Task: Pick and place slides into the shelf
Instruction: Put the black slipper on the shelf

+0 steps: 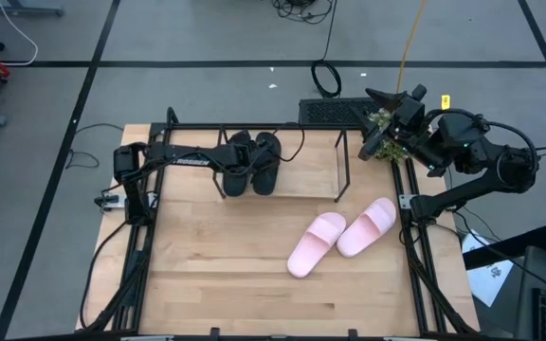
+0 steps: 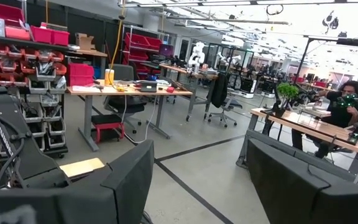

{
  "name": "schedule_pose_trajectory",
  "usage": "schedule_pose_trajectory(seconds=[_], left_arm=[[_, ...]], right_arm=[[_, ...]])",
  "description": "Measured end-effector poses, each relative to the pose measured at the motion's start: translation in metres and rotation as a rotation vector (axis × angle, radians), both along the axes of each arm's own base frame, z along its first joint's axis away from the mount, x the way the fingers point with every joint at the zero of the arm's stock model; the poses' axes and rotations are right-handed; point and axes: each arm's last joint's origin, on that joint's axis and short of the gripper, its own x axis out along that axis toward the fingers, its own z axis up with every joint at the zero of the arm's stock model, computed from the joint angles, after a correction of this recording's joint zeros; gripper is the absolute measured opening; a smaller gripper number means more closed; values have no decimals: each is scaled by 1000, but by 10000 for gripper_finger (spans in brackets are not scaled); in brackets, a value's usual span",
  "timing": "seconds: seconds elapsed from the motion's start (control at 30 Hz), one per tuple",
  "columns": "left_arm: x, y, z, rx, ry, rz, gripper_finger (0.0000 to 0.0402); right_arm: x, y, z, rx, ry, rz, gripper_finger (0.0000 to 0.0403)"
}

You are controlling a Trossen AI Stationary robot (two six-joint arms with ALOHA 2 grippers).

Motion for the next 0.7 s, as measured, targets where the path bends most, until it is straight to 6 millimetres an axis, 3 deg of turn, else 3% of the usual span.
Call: schedule_pose_trajectory(seconds=[0.7], left_arm=[[2,-15,-1,-9,8,-29,170]], right_arm=[[0,0,0,3,-3,0,247]])
